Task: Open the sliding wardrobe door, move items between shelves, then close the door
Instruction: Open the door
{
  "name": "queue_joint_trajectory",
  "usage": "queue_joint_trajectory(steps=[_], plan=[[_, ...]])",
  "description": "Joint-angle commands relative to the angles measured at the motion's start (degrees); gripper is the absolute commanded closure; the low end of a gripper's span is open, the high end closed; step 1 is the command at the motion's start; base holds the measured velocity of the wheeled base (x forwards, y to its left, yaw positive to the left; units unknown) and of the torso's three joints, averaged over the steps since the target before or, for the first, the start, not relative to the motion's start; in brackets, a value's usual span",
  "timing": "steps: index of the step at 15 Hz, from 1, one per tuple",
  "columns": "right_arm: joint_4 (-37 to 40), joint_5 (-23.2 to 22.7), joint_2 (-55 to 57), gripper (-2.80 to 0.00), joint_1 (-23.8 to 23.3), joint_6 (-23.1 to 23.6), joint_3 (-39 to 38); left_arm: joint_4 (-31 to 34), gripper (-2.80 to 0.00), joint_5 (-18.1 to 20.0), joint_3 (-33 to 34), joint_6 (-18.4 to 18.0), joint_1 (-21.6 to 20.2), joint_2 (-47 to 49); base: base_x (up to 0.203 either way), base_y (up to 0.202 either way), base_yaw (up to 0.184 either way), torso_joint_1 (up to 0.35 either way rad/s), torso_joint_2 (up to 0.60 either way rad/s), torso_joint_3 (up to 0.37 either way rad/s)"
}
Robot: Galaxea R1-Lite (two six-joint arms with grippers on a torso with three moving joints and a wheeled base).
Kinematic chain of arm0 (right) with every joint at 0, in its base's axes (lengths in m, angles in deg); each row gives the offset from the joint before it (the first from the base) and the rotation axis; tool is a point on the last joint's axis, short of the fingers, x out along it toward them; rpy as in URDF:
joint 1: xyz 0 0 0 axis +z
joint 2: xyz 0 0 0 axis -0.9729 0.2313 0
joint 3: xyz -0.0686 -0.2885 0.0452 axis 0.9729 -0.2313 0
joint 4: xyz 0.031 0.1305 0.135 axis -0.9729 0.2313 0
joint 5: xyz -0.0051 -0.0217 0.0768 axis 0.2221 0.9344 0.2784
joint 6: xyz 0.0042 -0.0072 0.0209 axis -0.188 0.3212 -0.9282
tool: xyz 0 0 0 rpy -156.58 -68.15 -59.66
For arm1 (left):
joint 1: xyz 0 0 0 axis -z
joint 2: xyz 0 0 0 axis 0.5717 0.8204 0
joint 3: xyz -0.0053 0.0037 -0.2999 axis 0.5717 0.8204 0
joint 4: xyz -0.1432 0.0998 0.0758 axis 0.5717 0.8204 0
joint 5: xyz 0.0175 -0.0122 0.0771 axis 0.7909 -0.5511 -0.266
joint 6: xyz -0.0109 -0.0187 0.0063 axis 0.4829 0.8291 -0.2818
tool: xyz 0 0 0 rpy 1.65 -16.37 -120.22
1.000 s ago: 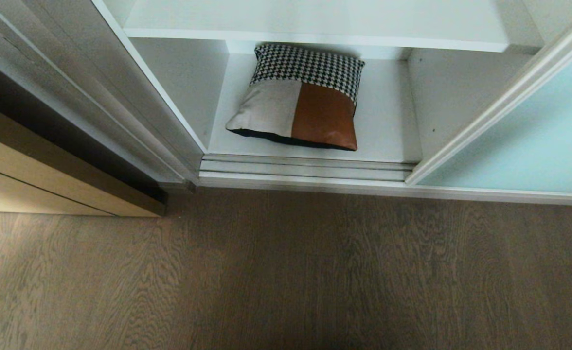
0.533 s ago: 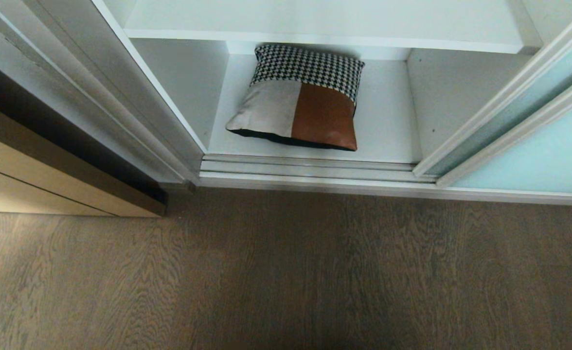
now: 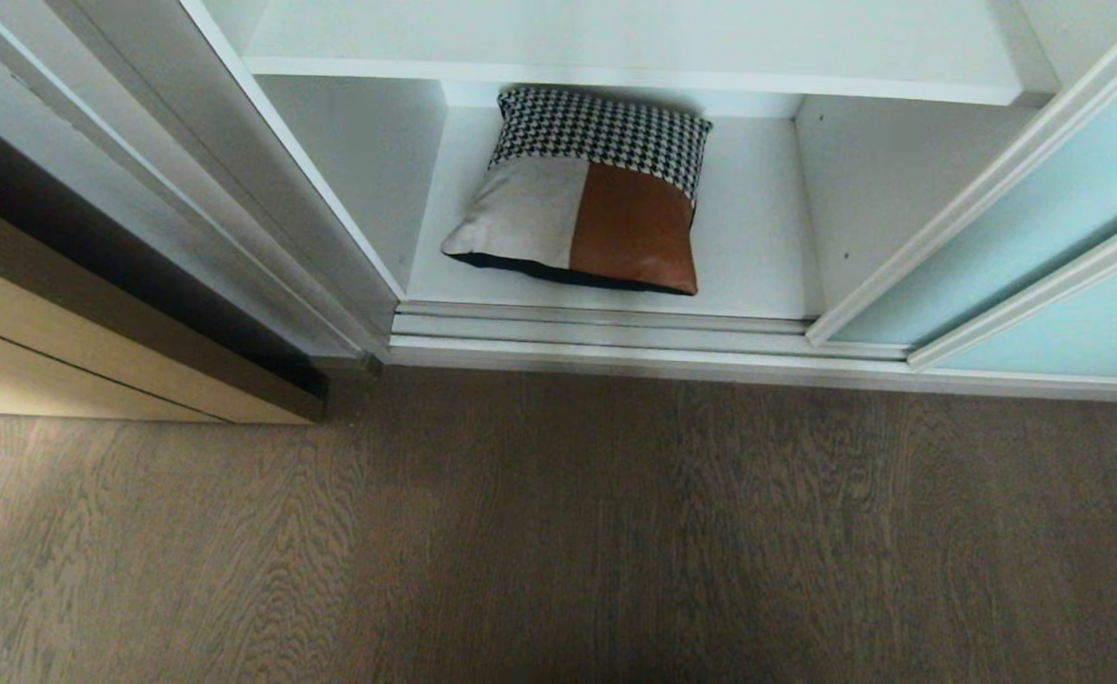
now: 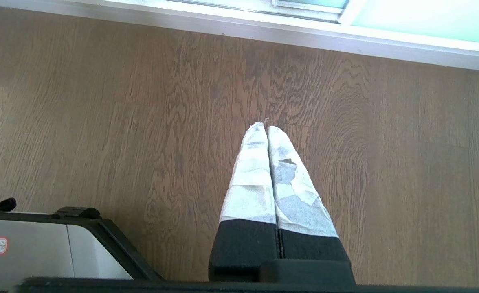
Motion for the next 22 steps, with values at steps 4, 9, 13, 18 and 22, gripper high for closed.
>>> queue_joint_trajectory(steps=[4, 9, 13, 18, 22], plan=[[0.0, 0.0, -0.13, 0.0, 0.02, 0.02, 0.0, -0.16, 0.0, -1.2, 0.38, 5.0, 0.0, -0.95, 0.0, 0.0, 0.0, 0.0, 0.0, 0.0], [0.0, 0.0, -0.13, 0.0, 0.02, 0.02, 0.0, -0.16, 0.0, -1.2, 0.38, 5.0, 0.0, -0.95, 0.0, 0.0, 0.0, 0.0, 0.0, 0.0], [0.0, 0.0, -0.08, 0.0, 0.02, 0.02, 0.0, -0.25, 0.0, -1.2, 0.38, 5.0, 0.0, -0.95, 0.0, 0.0, 0.0, 0.0, 0.0, 0.0], [0.0, 0.0, -0.13, 0.0, 0.02, 0.02, 0.0, -0.16, 0.0, -1.2, 0.38, 5.0, 0.0, -0.95, 0.0, 0.0, 0.0, 0.0, 0.0, 0.0], [0.0, 0.0, -0.13, 0.0, 0.02, 0.02, 0.0, -0.16, 0.0, -1.2, 0.38, 5.0, 0.0, -0.95, 0.0, 0.0, 0.0, 0.0, 0.0, 0.0]])
